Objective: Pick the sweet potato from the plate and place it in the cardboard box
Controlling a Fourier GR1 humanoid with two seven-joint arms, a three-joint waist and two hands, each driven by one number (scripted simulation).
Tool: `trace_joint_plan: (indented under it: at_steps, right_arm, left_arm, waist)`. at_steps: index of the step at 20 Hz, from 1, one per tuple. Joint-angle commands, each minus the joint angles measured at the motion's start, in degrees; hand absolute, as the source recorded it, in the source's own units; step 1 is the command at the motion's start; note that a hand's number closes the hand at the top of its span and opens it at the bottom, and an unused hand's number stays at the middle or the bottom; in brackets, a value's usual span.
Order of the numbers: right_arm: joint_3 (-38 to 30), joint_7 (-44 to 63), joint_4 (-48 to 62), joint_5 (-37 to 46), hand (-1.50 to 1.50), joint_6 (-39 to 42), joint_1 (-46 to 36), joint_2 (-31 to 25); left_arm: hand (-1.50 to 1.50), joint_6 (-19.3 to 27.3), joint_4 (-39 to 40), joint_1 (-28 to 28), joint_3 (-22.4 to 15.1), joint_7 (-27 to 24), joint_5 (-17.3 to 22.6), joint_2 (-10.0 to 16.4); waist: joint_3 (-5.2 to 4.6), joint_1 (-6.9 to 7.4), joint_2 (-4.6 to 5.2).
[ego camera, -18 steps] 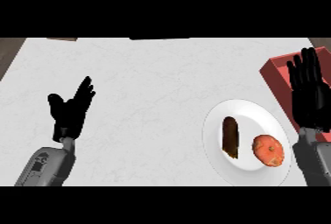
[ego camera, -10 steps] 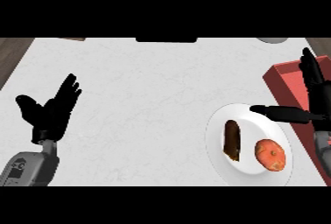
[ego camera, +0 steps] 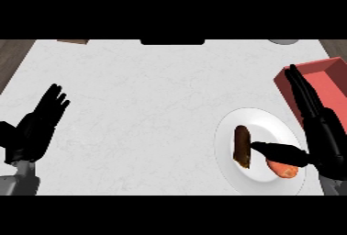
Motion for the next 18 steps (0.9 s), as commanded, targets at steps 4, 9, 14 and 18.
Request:
trace_joint_plan:
  at_steps: [4,9,14,18]
  right_arm:
    - [8.7,21.2,-1.8,11.3,-1.50,19.4,-3.1,-8.7]
    - [14.2,37.5,-3.0,11.6,-1.50,36.2,-8.9,-7.4]
    - [17.9,52.9,1.5,7.0,-1.50,49.0,-16.5,3.8]
    - [18.4,60.2,5.5,4.8,-1.50,51.3,-18.9,11.5]
  left_arm:
    - [0.00,-1.3,-1.4,0.3,-0.2,0.4,0.7,0.2]
    - [0.00,-2.1,-1.7,0.8,-0.2,1.1,0.8,0.9]
    - [0.00,-2.0,-3.8,0.1,0.1,3.0,1.4,1.3]
    - [0.00,-2.9,-5.6,1.7,1.2,3.7,2.5,2.1]
  waist:
    - [-0.34,0.95,0.30]
    - [-0.30,2.41,0.64]
    - [-0.06,3.11,0.88]
    - [0.01,2.73,0.59]
